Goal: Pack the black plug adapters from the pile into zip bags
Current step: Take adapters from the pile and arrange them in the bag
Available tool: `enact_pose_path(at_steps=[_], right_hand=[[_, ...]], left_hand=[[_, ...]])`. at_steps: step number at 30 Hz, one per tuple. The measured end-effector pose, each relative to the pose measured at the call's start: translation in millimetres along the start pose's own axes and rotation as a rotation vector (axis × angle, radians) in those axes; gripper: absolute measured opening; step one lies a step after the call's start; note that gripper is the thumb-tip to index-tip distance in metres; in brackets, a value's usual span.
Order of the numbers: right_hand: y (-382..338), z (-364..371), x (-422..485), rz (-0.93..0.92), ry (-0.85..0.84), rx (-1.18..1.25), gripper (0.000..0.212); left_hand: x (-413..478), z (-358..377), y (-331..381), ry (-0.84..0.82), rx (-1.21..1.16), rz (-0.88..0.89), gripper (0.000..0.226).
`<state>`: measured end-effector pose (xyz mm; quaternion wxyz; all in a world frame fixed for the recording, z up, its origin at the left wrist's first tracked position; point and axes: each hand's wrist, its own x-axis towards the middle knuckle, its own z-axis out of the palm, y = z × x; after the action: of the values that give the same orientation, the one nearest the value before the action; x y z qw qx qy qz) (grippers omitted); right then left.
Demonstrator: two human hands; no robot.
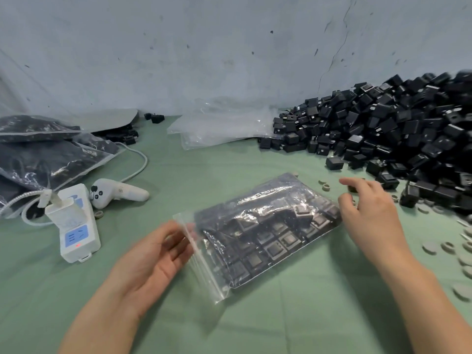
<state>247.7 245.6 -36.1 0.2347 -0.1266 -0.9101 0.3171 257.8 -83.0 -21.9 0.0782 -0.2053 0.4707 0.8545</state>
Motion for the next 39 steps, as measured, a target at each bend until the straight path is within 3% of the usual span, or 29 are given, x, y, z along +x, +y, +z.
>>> enact_pose_path(at_steps=[3,7,9,12,19,21,24,27,31,35,39], right_hand=[[7.8,0.5,2.7,0.057,-0.062,-0.011,0.038],[14.1,-0.8,5.8,0.131,-0.113,0.185,0.036],[15.8,-5.1,11.4,0.244,-0.068,0.379,0.032],[21.0,-13.9,21.6,0.481,0.078,0.665,0.023],[50.7,-34.6,33.6,0.885,0.363,1.156,0.011],[58.7,-40.6,37.0,0.946,0.428,1.229,0.014],[69.7,-50.0,44.6,0.989,0.507,1.297,0.023],[80.2,-57.9,51.9,0.991,0.528,1.324,0.036],[90.8,-66.2,57.3,0.979,0.476,1.43,0.011],[100.7,-72.6,59.1,0.973,0.432,1.496,0.012],[105.1,-76.2,59.6,0.956,0.407,1.624,0.012]], left_hand=[[5.3,-6.5,0.5,0.165,0.048,0.162,0.011],[0.5,1.5,-0.5,0.366,0.435,0.627,0.028],[-13.9,14.4,-5.5,0.355,0.596,0.888,0.025],[-37.5,49.4,-23.7,0.205,0.708,1.042,0.021],[-4.9,178.6,-94.0,-0.372,1.212,0.974,0.036],[21.2,219.2,-110.0,-0.425,1.355,0.933,0.045],[58.0,271.7,-133.9,-0.453,1.563,0.738,0.06],[83.4,304.5,-157.5,-0.486,1.63,0.584,0.067],[86.5,331.8,-189.1,-0.607,1.593,0.669,0.066],[75.1,353.7,-213.3,-0.759,1.543,0.784,0.066],[78.8,371.1,-215.0,-0.733,1.749,0.888,0.073]])
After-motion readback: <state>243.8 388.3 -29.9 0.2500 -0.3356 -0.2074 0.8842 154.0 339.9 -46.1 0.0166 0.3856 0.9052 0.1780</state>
